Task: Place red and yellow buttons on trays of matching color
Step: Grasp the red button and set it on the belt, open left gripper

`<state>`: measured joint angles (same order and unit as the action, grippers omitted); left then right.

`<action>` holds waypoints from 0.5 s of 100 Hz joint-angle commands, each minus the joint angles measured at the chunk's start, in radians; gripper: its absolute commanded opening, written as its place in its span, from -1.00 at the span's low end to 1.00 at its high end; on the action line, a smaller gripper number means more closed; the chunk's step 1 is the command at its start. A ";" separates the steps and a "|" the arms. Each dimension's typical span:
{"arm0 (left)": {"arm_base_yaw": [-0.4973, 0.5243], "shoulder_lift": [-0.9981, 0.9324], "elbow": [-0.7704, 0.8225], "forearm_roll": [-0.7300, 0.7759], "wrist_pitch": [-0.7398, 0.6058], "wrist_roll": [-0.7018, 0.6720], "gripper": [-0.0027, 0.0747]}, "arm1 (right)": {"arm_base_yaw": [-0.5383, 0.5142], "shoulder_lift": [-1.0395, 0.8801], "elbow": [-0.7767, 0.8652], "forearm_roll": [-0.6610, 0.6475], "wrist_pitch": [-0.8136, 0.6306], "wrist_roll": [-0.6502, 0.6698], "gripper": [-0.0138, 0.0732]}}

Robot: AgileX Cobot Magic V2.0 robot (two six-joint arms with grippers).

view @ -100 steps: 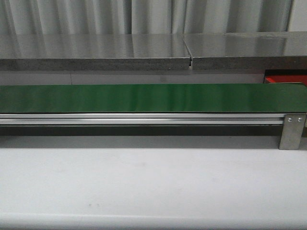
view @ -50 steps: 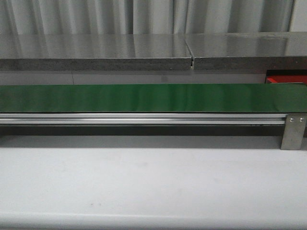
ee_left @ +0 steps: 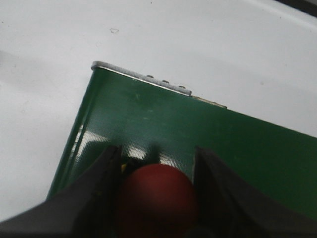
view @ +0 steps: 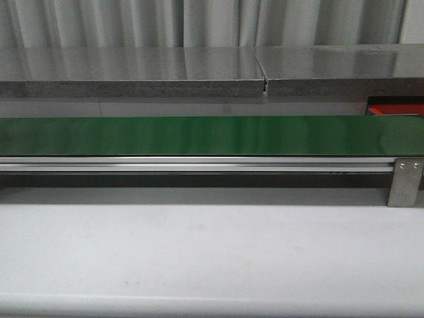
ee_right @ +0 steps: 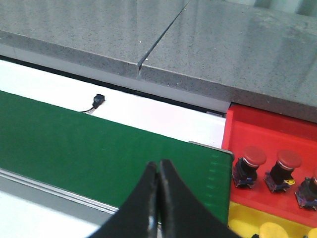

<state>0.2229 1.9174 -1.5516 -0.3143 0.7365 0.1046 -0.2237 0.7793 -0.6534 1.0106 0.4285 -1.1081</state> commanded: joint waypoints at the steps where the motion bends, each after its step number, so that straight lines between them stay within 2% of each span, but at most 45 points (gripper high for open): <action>1: -0.014 -0.071 0.002 -0.020 -0.080 0.019 -0.98 | 0.002 -0.007 -0.029 0.021 -0.040 -0.002 -0.95; 18: -0.026 -0.071 0.016 -0.022 -0.107 0.019 -0.97 | 0.002 -0.007 -0.029 0.021 -0.040 -0.002 -0.95; 25: -0.028 -0.071 0.016 -0.022 -0.117 0.025 -0.82 | 0.002 -0.007 -0.029 0.021 -0.040 -0.002 -0.95; 32: -0.028 -0.074 0.016 -0.026 -0.121 0.034 -0.50 | 0.002 -0.007 -0.029 0.021 -0.040 -0.002 -0.95; 44: -0.028 -0.086 0.016 -0.038 -0.119 0.036 0.27 | 0.002 -0.007 -0.029 0.021 -0.040 -0.002 -0.95; 50: -0.028 -0.092 0.016 -0.049 -0.116 0.036 0.51 | 0.002 -0.007 -0.029 0.021 -0.040 -0.002 -0.95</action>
<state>0.2016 1.9024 -1.5097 -0.3280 0.6684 0.1370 -0.2237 0.7793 -0.6534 1.0106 0.4285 -1.1081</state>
